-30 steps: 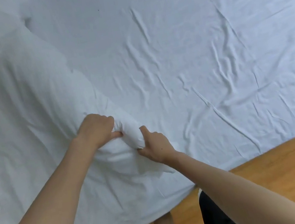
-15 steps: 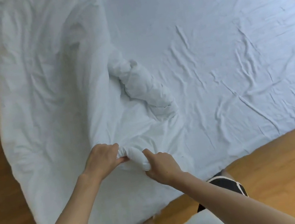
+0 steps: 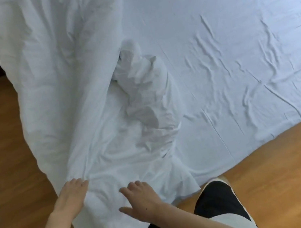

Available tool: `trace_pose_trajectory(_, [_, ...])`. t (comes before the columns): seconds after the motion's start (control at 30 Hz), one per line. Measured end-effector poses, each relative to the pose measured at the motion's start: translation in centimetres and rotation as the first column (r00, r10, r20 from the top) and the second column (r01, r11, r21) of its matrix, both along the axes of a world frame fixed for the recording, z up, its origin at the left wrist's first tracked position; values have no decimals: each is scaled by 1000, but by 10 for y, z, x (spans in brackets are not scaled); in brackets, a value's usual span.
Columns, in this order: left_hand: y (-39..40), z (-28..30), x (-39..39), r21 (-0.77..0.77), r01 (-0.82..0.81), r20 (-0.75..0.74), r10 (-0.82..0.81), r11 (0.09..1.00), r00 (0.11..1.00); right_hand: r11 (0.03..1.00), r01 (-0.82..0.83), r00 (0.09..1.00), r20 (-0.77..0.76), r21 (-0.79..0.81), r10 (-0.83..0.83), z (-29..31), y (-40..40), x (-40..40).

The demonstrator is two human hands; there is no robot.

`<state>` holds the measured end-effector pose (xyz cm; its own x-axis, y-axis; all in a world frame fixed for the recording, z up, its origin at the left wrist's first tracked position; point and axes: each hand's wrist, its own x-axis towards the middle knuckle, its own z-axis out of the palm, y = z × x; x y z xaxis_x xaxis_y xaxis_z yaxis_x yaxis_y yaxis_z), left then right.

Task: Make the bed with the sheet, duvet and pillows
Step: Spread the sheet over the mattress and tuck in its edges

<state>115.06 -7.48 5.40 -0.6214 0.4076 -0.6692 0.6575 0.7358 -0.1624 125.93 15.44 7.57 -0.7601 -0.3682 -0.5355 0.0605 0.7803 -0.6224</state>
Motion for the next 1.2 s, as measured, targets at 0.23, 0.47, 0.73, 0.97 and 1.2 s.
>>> trace_pose_trajectory(0.23, [127,-48,-27,267,-58,17,56,962,998,909,357,932,-150,215,-331,-65,127,-102])
trace_pose_trajectory(0.47, [262,-86,-87,469,-283,86,276,836,957,573,801,597,-159,174,-786,-125,248,-224])
trace_pose_trajectory(0.73, [301,-104,-123,506,-465,144,461,726,876,425,885,381,228,191,-896,-179,268,-293])
trace_pose_trajectory(0.97, [329,-127,-131,433,-554,177,536,711,826,452,873,436,121,183,-892,-199,251,-292])
trace_pose_trajectory(1.2, [329,-87,-131,647,-567,71,700,510,711,596,792,606,-56,131,-793,-133,233,-247])
